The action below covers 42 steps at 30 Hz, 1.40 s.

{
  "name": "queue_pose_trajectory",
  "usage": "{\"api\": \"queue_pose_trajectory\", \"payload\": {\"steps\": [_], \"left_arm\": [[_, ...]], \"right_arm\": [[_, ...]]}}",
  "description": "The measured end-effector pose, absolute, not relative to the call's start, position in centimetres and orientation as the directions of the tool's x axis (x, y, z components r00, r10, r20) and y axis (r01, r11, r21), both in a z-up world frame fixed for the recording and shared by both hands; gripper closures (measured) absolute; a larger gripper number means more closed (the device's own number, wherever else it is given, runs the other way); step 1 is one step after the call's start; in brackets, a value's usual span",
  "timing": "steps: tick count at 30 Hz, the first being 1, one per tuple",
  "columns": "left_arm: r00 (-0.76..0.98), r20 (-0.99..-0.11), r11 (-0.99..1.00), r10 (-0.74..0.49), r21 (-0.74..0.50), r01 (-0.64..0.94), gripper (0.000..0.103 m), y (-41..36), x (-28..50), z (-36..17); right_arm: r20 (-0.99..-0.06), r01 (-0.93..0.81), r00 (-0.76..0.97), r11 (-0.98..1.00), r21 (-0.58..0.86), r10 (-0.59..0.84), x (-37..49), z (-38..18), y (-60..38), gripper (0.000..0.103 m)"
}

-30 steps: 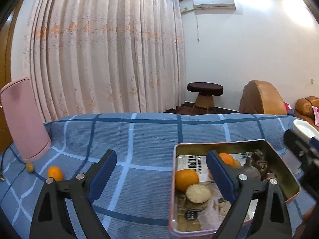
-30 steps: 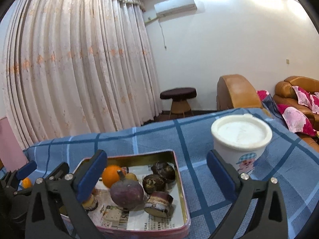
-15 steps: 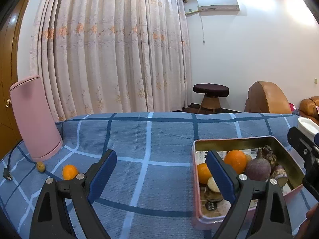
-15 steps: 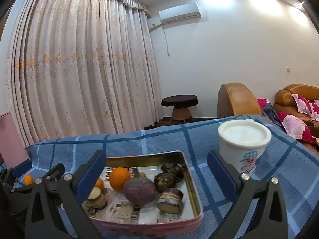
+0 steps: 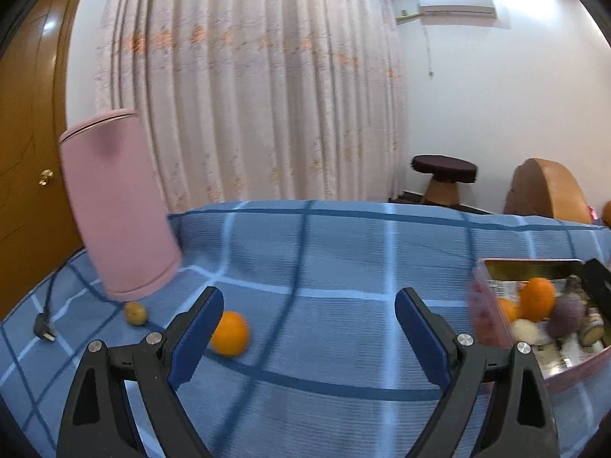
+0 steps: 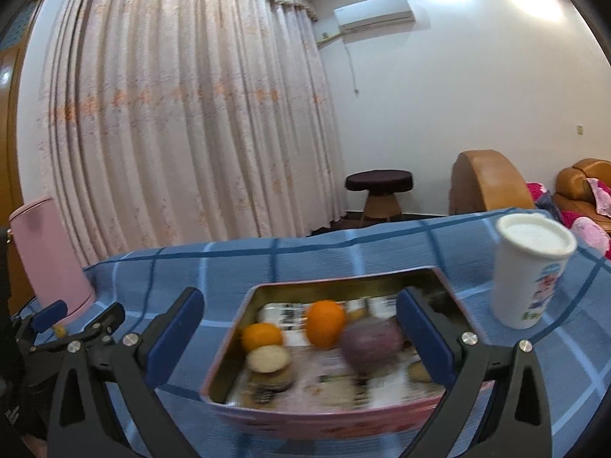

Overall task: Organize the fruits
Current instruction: 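Move both tools back toward the last fruits beside the pink cup, then grasp the small brown round fruit with the left tool while the right tool grasps an orange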

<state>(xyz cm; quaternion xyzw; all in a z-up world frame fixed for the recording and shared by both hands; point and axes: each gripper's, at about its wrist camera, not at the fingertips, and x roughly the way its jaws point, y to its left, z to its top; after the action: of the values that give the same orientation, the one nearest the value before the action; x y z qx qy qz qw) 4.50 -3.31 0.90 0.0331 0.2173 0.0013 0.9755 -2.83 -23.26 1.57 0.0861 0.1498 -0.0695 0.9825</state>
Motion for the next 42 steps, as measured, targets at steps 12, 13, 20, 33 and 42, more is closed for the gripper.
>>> {"api": "queue_pose_trajectory", "payload": {"steps": [12,13,20,33,42], "left_arm": [[0.823,-0.533,0.981,0.196,0.096,-0.171,0.011,6.8,8.5,-0.3],[0.803,-0.557,0.976,0.214,0.092,-0.197,0.011,8.0,9.2,-0.6],[0.651,-0.715,0.952,0.254,0.066,-0.299,0.011,13.9,13.5,-3.0],[0.625,-0.765,0.977,0.159,0.032,-0.209,0.072,13.7,14.6,-4.0],[0.728,-0.680,0.982,0.087,-0.066,-0.180,0.073,14.4,12.3,-2.3]], "right_arm": [[-0.375,-0.004,0.926,0.994,0.107,0.044,1.1,1.0,-13.1,0.009],[-0.387,-0.020,0.920,0.995,0.099,0.058,1.5,0.9,-12.1,0.010],[-0.527,-0.163,0.829,0.982,0.098,0.190,5.9,-0.7,-6.3,0.028],[-0.752,-0.272,0.600,0.954,0.129,0.273,11.6,-4.8,0.2,0.065],[-0.672,-0.219,0.670,0.949,0.227,0.315,9.1,-3.5,-3.3,0.066]]}}
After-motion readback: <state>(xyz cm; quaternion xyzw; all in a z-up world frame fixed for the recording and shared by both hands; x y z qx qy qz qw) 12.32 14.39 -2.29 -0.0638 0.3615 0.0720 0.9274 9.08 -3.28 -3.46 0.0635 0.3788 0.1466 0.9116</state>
